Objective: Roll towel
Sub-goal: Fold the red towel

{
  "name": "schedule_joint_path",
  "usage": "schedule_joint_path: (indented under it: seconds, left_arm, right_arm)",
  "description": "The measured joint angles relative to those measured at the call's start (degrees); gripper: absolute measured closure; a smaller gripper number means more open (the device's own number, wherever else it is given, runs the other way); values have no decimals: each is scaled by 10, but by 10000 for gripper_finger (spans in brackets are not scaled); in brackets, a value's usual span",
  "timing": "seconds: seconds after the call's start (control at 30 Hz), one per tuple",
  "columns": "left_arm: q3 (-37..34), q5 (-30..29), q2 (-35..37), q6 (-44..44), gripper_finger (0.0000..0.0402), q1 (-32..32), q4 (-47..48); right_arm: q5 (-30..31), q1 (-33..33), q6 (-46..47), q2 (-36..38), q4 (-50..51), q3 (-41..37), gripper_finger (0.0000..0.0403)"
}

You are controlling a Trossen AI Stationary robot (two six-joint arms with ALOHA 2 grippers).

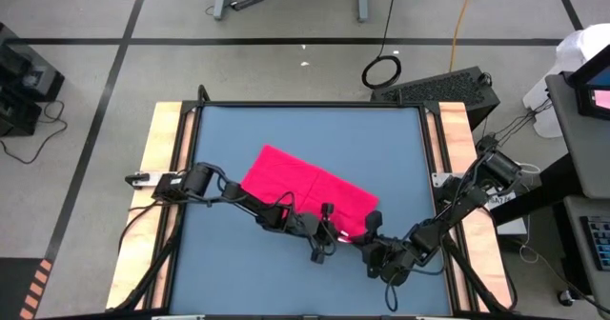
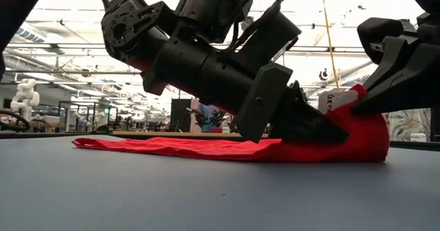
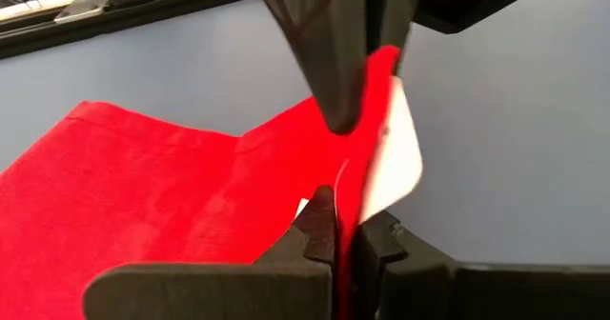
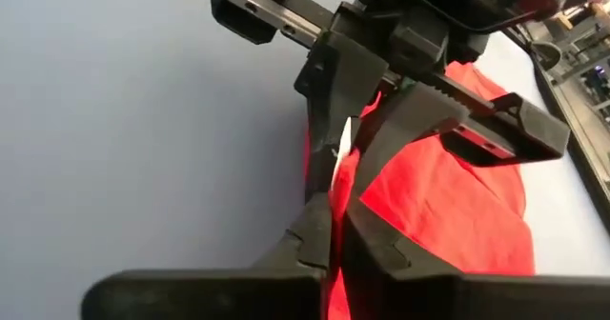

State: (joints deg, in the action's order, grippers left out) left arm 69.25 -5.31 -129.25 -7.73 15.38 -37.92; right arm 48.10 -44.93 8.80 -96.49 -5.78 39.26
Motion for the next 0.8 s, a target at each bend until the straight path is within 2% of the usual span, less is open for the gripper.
schedule_joint_path:
  seconds: [0.1,0.27,0.47,0.7,0.8]
  left_arm:
    - [0,-14,1,-1,383,4,0]
    - [0,-37,31,-3,324,19,48]
    - [0,-134,105,15,265,56,271]
    - [-11,-230,152,91,256,89,527]
    - [-22,-268,154,157,256,95,612]
  right_arm:
    - [-1,0,21,3,5,0,395]
    - [-3,-1,64,30,36,0,400]
    - [-5,-6,137,98,112,0,402]
    - [1,-2,218,200,209,0,402]
    - [3,-1,247,239,246,0,402]
